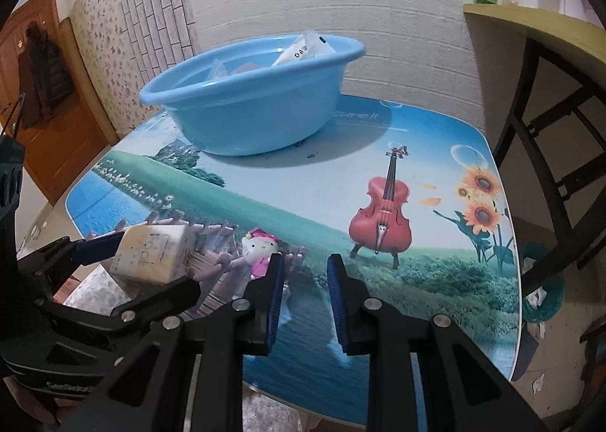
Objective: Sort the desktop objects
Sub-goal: 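Grasp the cream Face box with the left gripper while the right grasps the Hello Kitty figure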
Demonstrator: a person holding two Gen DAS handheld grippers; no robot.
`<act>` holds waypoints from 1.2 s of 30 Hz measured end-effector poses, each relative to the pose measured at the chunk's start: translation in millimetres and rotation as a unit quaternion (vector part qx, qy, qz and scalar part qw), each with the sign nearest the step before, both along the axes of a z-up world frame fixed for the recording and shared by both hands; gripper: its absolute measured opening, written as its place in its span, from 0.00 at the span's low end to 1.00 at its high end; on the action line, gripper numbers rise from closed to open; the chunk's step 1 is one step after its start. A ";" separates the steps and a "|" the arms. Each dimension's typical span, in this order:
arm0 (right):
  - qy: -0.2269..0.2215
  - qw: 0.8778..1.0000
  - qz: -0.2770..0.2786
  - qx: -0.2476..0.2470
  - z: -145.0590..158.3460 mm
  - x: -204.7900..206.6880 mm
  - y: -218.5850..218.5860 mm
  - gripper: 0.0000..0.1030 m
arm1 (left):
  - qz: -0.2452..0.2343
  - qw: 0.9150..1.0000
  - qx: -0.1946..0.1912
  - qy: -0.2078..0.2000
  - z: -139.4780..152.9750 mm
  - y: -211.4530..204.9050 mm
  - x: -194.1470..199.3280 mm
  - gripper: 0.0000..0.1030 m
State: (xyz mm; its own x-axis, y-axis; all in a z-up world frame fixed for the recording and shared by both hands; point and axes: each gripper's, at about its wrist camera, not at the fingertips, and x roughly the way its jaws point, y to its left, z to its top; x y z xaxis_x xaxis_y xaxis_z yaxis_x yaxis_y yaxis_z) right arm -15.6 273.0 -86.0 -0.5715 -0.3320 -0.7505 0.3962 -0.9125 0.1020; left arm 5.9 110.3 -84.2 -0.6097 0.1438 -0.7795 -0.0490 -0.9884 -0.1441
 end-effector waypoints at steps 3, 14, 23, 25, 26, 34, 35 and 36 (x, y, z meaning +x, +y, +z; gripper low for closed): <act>-0.001 1.000 0.003 0.000 -0.7 1.2 -1.6 0.24 | 0.002 1.000 -0.011 0.008 0.1 -4.2 -0.9 0.78; -0.005 1.000 -0.002 0.004 -1.9 0.9 -7.3 0.25 | -0.011 1.000 -0.014 0.018 1.2 -18.0 -7.2 0.71; -0.004 1.000 -0.007 0.014 -1.9 -1.4 -13.6 0.30 | 0.008 1.000 -0.011 0.015 0.8 -37.2 -11.8 0.73; -0.005 1.000 -0.011 0.013 -2.6 -2.9 -14.8 0.30 | 0.001 1.000 -0.011 0.016 0.2 -37.7 -11.8 0.77; -0.008 1.000 -0.013 0.014 -3.5 -4.2 -15.7 0.30 | -0.001 1.000 -0.013 0.016 -0.3 -38.1 -12.4 0.79; -0.016 1.000 -0.009 0.021 -9.7 -3.3 -24.8 0.30 | 0.005 0.999 -0.018 0.026 -2.9 -56.1 -18.0 0.80; -0.017 1.000 -0.010 0.021 -10.1 -3.3 -24.9 0.30 | 0.005 0.999 -0.019 0.028 -3.4 -58.1 -18.0 0.81; -0.017 1.000 -0.013 0.019 -10.1 -3.9 -23.9 0.30 | 0.004 0.999 -0.020 0.030 -3.7 -59.4 -17.7 0.81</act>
State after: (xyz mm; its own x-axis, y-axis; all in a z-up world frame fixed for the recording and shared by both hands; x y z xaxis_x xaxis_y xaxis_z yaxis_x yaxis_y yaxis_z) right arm -19.5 249.1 -96.1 -0.5533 -0.2885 -0.7814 0.3696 -0.9257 0.0801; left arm -11.8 50.9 -87.9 -0.6565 0.1083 -0.7465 -0.0487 -0.9937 -0.1013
